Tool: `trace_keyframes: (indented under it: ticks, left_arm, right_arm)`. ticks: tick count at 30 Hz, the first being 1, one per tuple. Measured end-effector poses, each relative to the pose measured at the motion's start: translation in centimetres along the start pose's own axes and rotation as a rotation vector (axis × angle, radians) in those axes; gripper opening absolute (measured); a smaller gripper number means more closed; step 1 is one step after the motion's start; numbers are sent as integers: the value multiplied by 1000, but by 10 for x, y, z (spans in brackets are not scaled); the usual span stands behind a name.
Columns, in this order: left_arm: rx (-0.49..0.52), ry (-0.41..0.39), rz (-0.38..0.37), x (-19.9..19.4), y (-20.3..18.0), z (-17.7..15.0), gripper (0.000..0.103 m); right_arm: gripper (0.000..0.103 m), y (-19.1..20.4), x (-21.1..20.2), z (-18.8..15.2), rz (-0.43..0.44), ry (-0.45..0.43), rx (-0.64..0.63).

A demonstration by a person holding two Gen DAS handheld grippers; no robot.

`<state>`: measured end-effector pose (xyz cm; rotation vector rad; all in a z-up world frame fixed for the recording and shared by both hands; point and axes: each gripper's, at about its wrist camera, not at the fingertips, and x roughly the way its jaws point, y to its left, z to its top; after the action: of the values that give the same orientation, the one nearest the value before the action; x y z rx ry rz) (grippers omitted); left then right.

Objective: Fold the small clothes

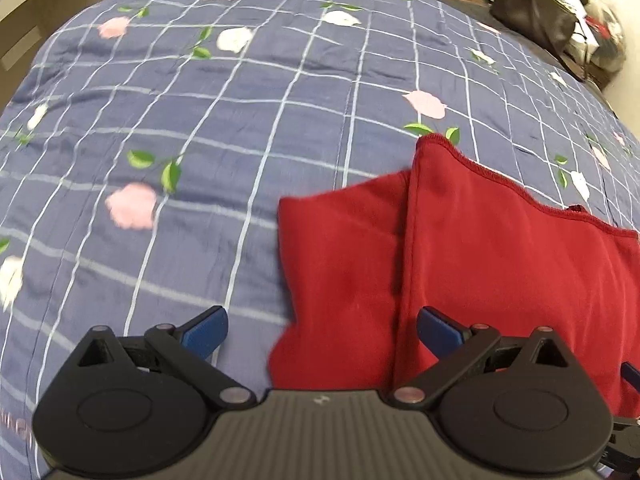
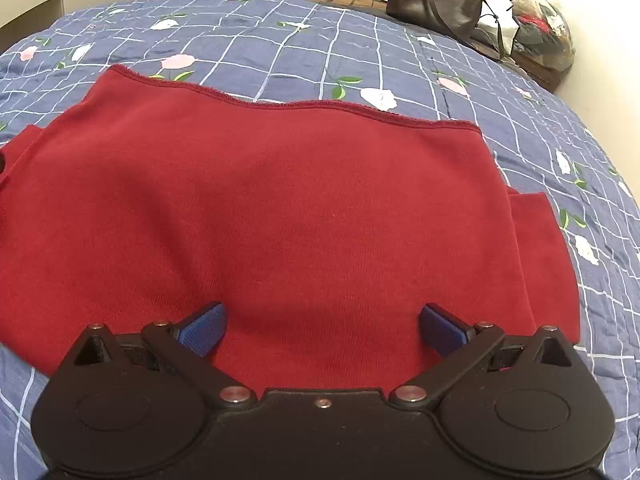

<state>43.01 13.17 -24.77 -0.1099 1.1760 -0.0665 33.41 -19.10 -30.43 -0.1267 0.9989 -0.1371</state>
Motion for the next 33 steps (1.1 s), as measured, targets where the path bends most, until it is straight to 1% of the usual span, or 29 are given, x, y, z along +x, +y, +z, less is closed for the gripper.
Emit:
trace_keyframes:
  ticks: [1,3,6,9,10,11,13,14,17,18,20,22,24,26,27,29,33]
  left_arm:
    - [13,8,-22,5,0,4,103]
    - [28,41,-89,18,4,9,103]
    - [9,91,-162,30,6,14,102]
    - [-6,78,-251,27,8,14,102]
    - [-9,74,-269,27,8,12,102]
    - [-8,79,-266,28,7,12,102]
    - [-11,120,-204,37,6,12,98]
    - [-25,139,-184,41,6,12,96]
    - [-69,129,-205,38,8,14,96]
    - [-78,128,-209,38,8,14,91]
    - [-77,129,-171,36,6,14,80]
    - [-80,133,-168,33,4,15,62]
    - [-102,134,-189,28,2,16,34]
    - [-110,134,-191,22,-6,18,20]
    - [-103,133,-174,18,-10,20,17]
    - [-83,122,-140,8,-23,22,16]
    - [-58,82,-106,-23,-48,28,15]
  right_arm:
    - [102,0,0,-1,0,-3,2]
    - [103,-1,0,-2,1,-11,3]
    - [103,-1,-1,-5,3,-26,7]
    - [103,-1,-2,-7,3,-32,8]
    - [103,-1,-1,-7,3,-31,8]
    - [103,-1,-1,-7,4,-31,9]
    - [103,-1,-1,-7,8,-31,11]
    - [103,-2,-2,-8,10,-33,12]
    - [103,-2,-2,-8,15,-33,11]
    - [103,-3,-2,-8,16,-31,9]
    - [103,-3,-2,-7,21,-29,6]
    - [103,-4,-1,-7,27,-27,1]
    - [103,-4,-1,-6,34,-17,-7]
    - [103,-6,-2,-3,45,7,-20]
    - [103,-6,-2,-1,53,20,-26]
    - [103,-9,-1,4,78,55,-48]
    - [103,-15,-5,12,126,111,-104]
